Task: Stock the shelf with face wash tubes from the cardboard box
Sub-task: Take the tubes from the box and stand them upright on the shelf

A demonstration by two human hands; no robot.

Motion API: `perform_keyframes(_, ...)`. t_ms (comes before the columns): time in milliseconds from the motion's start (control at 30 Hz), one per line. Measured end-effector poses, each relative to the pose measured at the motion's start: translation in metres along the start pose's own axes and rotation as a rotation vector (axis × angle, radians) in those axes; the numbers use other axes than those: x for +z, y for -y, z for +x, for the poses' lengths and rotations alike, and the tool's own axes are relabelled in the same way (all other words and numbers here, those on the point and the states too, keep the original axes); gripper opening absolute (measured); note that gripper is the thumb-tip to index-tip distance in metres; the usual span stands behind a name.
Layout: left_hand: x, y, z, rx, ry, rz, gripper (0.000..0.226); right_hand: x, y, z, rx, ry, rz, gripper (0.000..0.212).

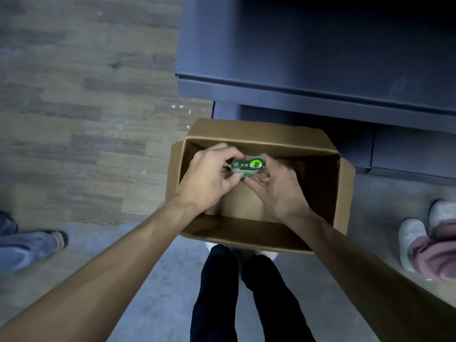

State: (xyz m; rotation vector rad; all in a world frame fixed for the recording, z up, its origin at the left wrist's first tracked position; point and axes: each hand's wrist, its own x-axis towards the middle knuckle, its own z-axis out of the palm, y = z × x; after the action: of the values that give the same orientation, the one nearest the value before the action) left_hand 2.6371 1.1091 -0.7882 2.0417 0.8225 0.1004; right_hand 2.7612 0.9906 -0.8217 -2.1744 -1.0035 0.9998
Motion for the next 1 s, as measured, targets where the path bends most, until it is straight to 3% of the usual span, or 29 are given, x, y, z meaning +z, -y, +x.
perform_keyframes(100,-0.029,-0.027,-0.008,0.053,-0.012,-0.006,0.025,-0.024,0.028,-0.016,-0.049,-0.037,0.119,0.041)
perform_keyframes(433,-0.125,-0.156,-0.047,0.111,-0.183,-0.019,0.019,-0.140,0.160,-0.088,-0.139,-0.167,0.187,0.025)
perform_keyframes(700,-0.211,-0.274,-0.077,0.308,-0.361,-0.086,0.018,-0.229,0.270,-0.143,-0.303,-0.305,0.248,0.016)
perform_keyframes(1000,-0.290,-0.335,-0.068,0.406,-0.469,-0.059,0.023,-0.280,0.366,-0.148,-0.434,-0.402,0.273,0.016)
